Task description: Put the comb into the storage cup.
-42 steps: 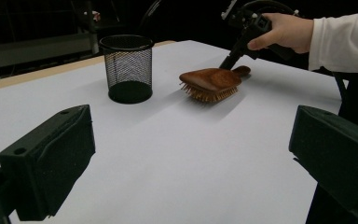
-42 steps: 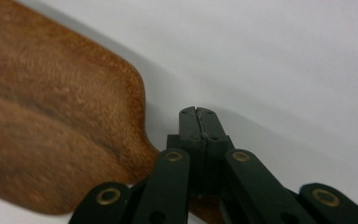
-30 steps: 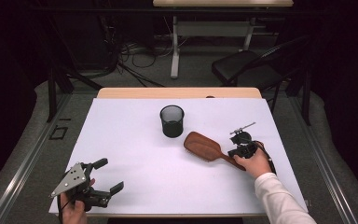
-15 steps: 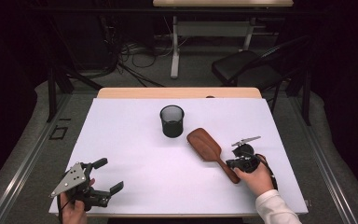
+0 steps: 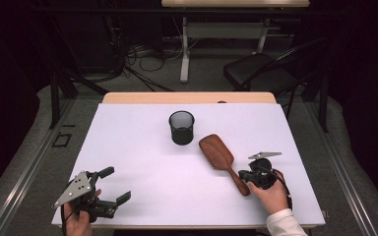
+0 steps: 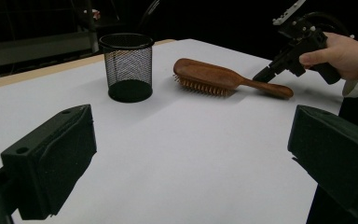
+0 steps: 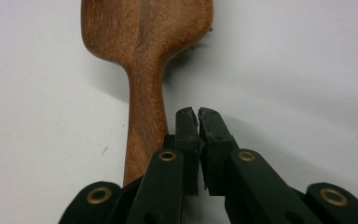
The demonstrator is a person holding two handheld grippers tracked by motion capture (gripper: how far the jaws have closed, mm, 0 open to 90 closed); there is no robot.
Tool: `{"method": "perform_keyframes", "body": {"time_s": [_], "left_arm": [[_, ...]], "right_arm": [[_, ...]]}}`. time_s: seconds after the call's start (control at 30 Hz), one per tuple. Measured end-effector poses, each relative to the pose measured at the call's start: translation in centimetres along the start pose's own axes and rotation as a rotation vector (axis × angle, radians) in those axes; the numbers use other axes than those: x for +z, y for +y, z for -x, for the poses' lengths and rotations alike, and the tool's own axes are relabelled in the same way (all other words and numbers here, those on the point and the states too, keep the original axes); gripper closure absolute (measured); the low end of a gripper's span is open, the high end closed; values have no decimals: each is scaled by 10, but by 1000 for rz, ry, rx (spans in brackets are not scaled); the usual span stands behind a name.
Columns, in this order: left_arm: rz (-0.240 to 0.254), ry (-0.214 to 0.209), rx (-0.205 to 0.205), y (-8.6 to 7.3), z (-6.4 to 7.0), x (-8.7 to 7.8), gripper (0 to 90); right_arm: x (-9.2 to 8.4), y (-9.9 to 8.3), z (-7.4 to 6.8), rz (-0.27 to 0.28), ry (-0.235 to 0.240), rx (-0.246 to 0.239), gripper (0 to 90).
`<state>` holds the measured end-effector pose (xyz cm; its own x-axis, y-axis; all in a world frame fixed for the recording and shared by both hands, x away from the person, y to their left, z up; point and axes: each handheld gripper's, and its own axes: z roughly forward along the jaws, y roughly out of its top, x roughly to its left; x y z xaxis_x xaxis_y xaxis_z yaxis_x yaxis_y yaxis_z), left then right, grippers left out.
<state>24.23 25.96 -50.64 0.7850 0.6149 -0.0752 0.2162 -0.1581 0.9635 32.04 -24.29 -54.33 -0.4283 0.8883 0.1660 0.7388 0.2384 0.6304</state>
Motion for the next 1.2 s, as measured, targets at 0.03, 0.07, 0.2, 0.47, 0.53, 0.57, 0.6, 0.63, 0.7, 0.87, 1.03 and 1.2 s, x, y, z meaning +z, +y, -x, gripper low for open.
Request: {"method": "perform_keyframes", "body": {"time_s": [0.03, 0.07, 0.2, 0.47, 0.53, 0.57, 0.6, 0.63, 0.7, 0.87, 1.03, 1.2], "left_arm": [[0, -2, -1, 0, 0, 0, 11], [-2, -3, -1, 0, 0, 0, 11], [-7, 5, -3, 0, 0, 1, 11], [-6, 1, -7, 0, 0, 1, 11], [-6, 0, -7, -1, 0, 1, 11], [-6, 0, -7, -1, 0, 1, 11], [-5, 0, -8, -1, 0, 2, 11], [-6, -2, -8, -1, 0, 2, 11], [-8, 0, -7, -1, 0, 2, 11], [-12, 1, -6, -1, 0, 2, 11], [-12, 2, -6, -1, 0, 1, 11], [-15, -1, -1, 0, 0, 2, 11]], "right_arm": [[-1, -1, 1, 10, 4, 5, 853], [-3, -2, 1, 17, 6, 14, 839], [-9, -4, 1, 44, -4, 15, 766], [-20, -4, 3, 99, -13, -1, 513], [-23, -3, 6, 114, -9, 6, 465], [-24, -3, 7, 123, -15, 8, 445], [-25, -3, 8, 118, -17, 6, 436], [-26, -3, 8, 126, -12, 4, 418], [-28, -3, 9, 135, -12, 13, 401], [-29, -1, 8, 171, -22, -25, 342], [-30, 1, 4, 177, -5, -46, 340], [-29, 3, -1, 179, 17, -68, 341]]}}
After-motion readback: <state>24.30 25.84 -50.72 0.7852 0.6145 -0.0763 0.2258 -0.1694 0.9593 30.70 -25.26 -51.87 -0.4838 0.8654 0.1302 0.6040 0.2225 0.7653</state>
